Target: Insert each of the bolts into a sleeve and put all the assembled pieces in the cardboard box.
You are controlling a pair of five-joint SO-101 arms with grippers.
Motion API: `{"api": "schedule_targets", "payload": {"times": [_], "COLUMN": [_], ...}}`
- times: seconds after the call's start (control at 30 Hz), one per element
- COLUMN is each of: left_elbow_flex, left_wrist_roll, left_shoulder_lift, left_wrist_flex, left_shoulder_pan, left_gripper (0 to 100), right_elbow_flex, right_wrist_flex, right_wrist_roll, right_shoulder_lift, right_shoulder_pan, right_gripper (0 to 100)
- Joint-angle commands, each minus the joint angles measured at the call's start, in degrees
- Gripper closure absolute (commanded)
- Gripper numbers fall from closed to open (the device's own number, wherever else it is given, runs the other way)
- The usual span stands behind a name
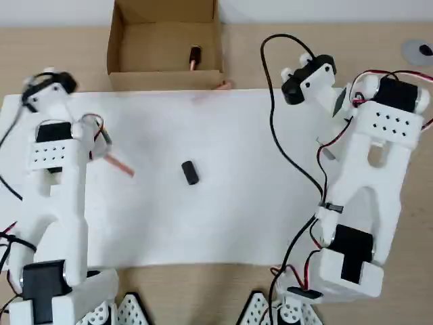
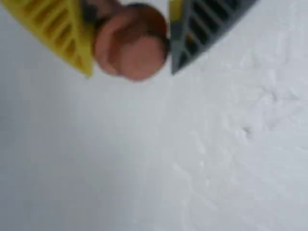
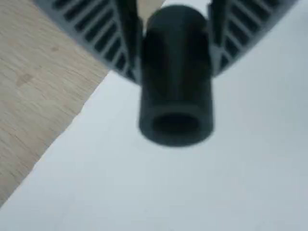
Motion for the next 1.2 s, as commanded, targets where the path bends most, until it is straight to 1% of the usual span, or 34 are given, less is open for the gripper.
{"api": "schedule_targets", "payload": {"times": [0.0,0.03,0.07,0.17,0.4,0.43,0.47,0.53,0.57,0.63,0.7,0.9,1.17], "left_elbow_flex": [2.4,3.6,4.7,5.9,9.2,9.9,10.5,11.1,11.3,11.5,11.6,11.5,11.6], "left_wrist_roll": [-18.5,-23.2,-25.1,-26.5,-26.3,-25.2,-22.6,-17.9,-17.3,-19.0,-18.8,-10.5,8.9], "left_shoulder_lift": [-1.4,-1.4,-1.5,-1.5,-1.4,-1.4,-1.4,-1.4,-1.5,-1.5,-1.5,-2.0,-1.5], "left_wrist_flex": [-0.2,-0.2,-0.2,-1.0,-6.5,-7.2,-7.9,-8.1,-8.2,-8.0,-7.9,-7.8,-8.2], "left_shoulder_pan": [1.2,2.2,3.2,3.7,4.2,4.3,4.0,2.9,2.7,2.9,3.2,3.1,3.3], "left_gripper": [99,99,99,99,99,98,96,87,81,73,68,68,68], "right_elbow_flex": [0.6,0.6,0.6,0.6,0.6,0.6,0.6,0.6,0.6,0.6,0.6,0.6,0.6], "right_wrist_flex": [-0.4,-0.4,-0.4,-0.4,-0.3,-0.3,-0.3,-0.3,-0.3,-0.3,-0.4,-0.4,-0.4], "right_wrist_roll": [0.5,0.5,0.5,0.5,0.5,0.5,0.5,0.5,0.5,0.5,0.6,0.6,0.6], "right_shoulder_lift": [-3.0,-3.0,-3.0,-3.0,-3.0,-3.0,-3.0,-3.0,-3.0,-3.0,-3.0,-3.0,-3.0], "right_shoulder_pan": [0.8,0.9,0.9,0.9,1.0,1.0,1.0,1.0,1.0,1.0,1.0,1.0,1.0], "right_gripper": [98.8,98.8,98.8,98.8,98.8,98.8,98.8,98.8,98.8,98.8,98.8,98.8,98.8]}}
